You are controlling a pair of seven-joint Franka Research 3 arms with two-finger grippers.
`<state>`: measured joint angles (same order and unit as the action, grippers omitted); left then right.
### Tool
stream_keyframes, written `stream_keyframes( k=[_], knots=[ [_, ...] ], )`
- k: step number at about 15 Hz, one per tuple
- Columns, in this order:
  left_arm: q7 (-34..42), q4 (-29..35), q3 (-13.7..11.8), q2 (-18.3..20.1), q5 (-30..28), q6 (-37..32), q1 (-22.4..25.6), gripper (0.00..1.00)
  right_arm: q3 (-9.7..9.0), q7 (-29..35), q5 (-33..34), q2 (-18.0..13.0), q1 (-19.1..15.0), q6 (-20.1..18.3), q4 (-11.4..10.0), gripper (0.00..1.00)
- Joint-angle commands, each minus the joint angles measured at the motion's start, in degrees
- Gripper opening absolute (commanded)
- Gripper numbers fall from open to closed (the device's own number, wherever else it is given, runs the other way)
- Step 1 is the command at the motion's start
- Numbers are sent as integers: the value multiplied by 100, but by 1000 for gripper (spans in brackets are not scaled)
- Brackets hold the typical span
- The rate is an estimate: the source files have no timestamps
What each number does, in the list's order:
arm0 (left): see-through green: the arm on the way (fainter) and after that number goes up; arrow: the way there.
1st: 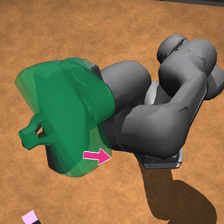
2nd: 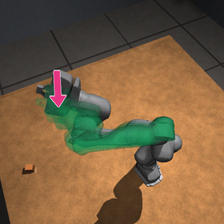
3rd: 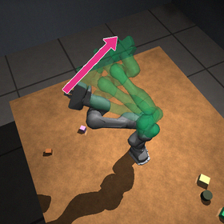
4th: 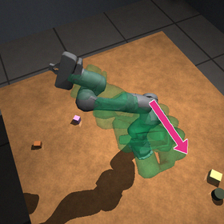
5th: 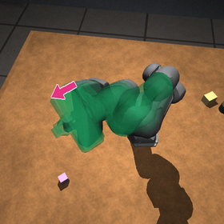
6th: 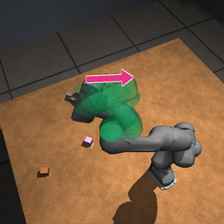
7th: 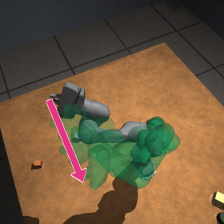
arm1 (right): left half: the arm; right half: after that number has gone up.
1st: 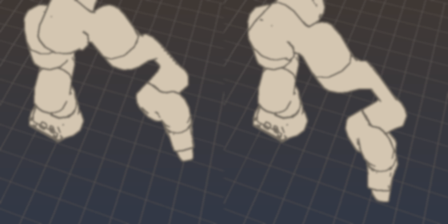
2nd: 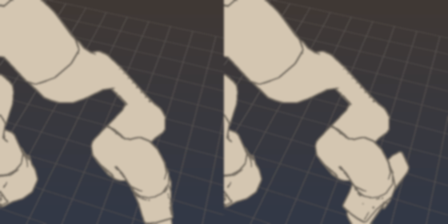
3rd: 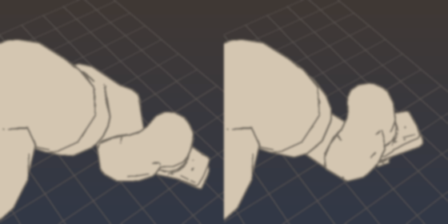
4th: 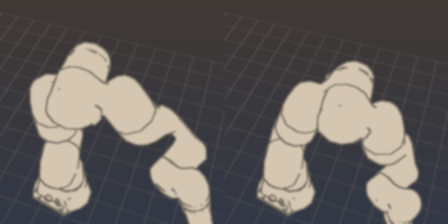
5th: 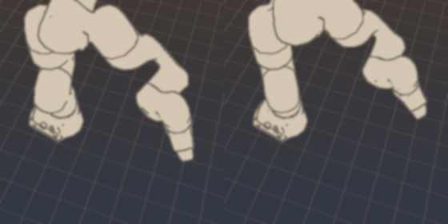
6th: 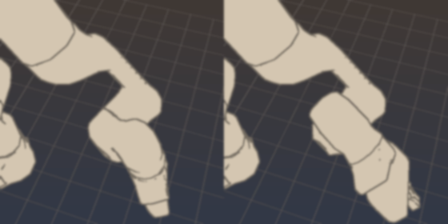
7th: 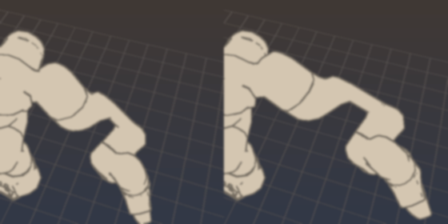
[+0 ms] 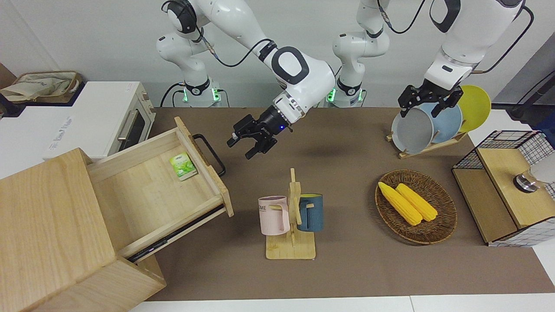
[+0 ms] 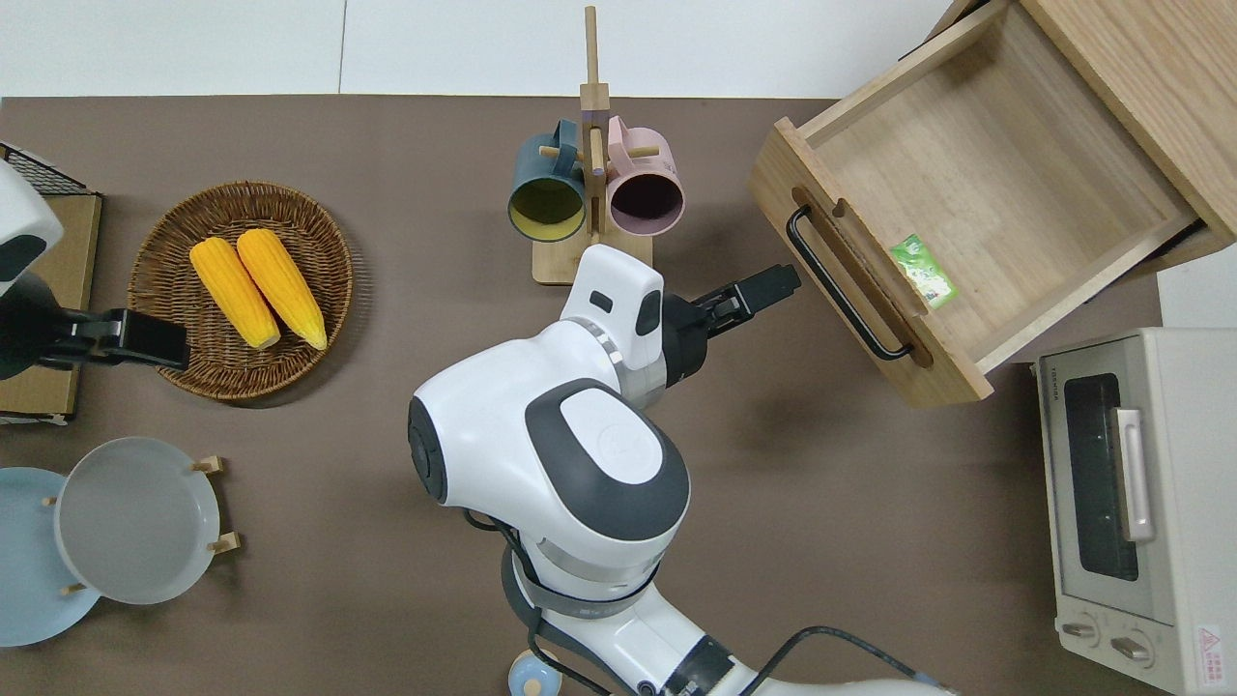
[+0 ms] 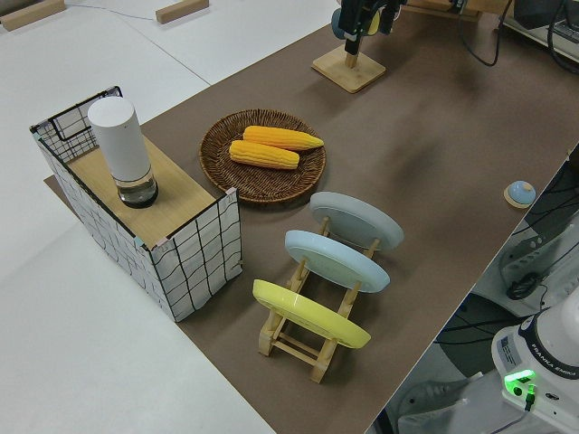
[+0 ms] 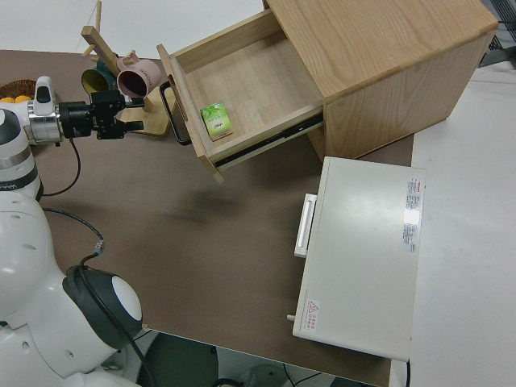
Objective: Slide drawer open with right arm
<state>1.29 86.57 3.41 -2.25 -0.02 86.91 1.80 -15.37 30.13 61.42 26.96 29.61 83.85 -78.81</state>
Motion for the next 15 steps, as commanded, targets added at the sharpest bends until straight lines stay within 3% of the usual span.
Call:
stream_keyframes(
  k=[1, 5, 8, 15],
  knots=[
    [56, -140, 37, -65, 98, -113, 22, 993, -45, -122, -848, -322, -341, 306, 208, 983],
    [56, -149, 37, -65, 98, -113, 22, 993, -45, -568, -1913, -762, -762, 605, 217, 983],
    [56, -140, 37, -65, 98, -113, 22, 993, -45, -868, -2772, -1008, -1114, 615, 384, 983],
    [56, -140, 37, -65, 98, -113, 22, 993, 7, -1624, -4610, -1509, -2177, 729, 375, 983]
  ],
)
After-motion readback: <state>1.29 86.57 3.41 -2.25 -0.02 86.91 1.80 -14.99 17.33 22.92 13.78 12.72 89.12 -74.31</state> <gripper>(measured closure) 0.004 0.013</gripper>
